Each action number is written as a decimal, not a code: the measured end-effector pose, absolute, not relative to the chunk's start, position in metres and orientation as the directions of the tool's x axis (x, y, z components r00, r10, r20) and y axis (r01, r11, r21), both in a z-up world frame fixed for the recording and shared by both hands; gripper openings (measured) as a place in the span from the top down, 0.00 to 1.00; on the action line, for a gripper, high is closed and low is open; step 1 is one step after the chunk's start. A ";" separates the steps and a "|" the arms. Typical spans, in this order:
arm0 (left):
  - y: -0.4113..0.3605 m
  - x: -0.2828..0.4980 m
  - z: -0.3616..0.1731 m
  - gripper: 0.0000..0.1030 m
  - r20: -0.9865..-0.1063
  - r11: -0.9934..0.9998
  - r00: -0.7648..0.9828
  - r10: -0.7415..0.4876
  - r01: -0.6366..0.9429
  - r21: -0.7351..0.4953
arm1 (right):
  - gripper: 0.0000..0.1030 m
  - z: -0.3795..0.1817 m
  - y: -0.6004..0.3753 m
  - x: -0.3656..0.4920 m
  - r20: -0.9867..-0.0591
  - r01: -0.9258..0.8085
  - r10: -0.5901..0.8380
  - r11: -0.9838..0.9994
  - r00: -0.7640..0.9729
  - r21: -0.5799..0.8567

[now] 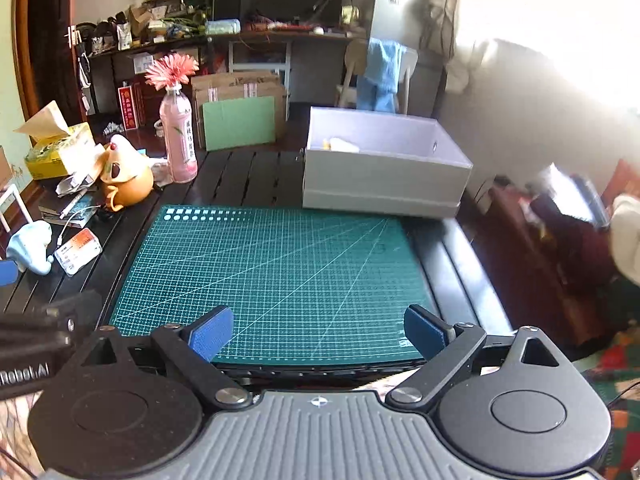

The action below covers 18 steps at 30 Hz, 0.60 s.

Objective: Fold shopping bag

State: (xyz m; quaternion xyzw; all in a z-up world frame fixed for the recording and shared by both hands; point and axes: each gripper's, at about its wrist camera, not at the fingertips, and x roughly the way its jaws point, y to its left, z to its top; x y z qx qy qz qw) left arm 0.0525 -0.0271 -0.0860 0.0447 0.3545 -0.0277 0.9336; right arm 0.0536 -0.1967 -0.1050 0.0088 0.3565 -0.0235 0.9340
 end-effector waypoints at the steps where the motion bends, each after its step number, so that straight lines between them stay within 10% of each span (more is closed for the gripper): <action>1: -0.028 0.050 -0.081 0.10 -0.671 0.994 0.742 -0.012 0.079 0.069 | 0.10 -0.101 -0.197 0.048 -0.661 0.054 -0.034 0.999 0.750 0.009; 18: -0.025 0.009 -0.031 0.10 -0.619 0.998 0.785 0.011 0.034 0.061 | 0.09 -0.054 -0.195 -0.006 -0.596 0.036 0.007 0.998 0.803 0.060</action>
